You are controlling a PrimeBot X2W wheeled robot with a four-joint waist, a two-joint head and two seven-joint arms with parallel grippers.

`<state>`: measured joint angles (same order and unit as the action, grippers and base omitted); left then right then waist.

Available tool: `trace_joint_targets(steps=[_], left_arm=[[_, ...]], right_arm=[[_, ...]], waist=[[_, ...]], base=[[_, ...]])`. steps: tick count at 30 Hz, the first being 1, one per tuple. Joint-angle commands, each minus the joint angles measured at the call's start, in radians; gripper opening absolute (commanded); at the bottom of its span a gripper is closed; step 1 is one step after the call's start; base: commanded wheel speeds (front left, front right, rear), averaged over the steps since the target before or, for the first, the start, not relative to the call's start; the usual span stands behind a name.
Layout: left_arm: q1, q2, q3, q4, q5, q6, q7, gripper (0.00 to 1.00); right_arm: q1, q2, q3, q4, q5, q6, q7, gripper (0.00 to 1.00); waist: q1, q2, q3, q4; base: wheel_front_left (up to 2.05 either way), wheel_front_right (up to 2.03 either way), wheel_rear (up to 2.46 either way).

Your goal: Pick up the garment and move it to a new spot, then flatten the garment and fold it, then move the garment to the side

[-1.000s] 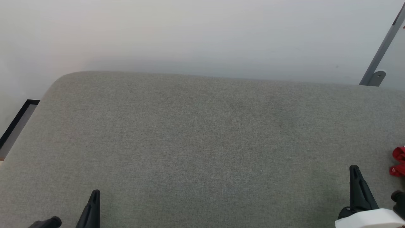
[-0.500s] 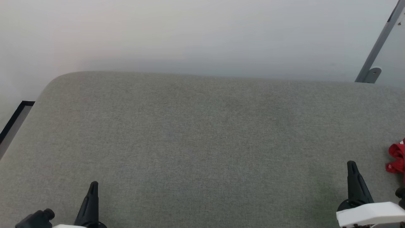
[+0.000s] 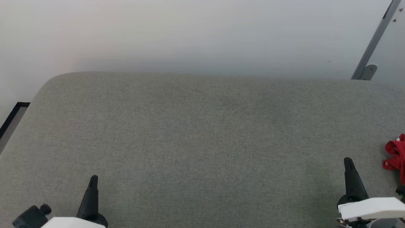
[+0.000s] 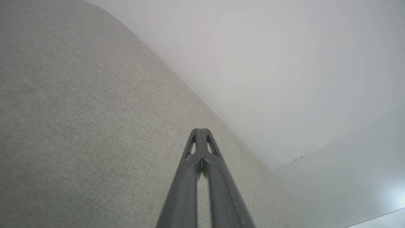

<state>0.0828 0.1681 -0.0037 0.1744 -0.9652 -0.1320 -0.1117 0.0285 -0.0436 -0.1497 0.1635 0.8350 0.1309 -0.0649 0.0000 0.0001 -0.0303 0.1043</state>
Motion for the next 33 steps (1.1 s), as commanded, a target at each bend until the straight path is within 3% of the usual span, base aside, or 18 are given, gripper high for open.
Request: trace_joint_targets(steps=[1,33], left_arm=[[-0.034,0.003,0.011,-0.006,-0.041,0.001,0.011,0.0],[-0.109,-0.046,0.053,0.028,-0.326,0.001,0.103,0.0]], right_arm=[[-0.03,-0.006,0.003,-0.007,0.043,0.0,0.009,0.0],[-0.083,-0.007,0.018,0.033,0.376,0.0,0.088,0.0]], waist=[[0.0,-0.0001,0.001,-0.003],[0.0,-0.0001,0.013,-0.039]], base=[[0.0,0.0,0.0],[0.0,0.0,0.0]])
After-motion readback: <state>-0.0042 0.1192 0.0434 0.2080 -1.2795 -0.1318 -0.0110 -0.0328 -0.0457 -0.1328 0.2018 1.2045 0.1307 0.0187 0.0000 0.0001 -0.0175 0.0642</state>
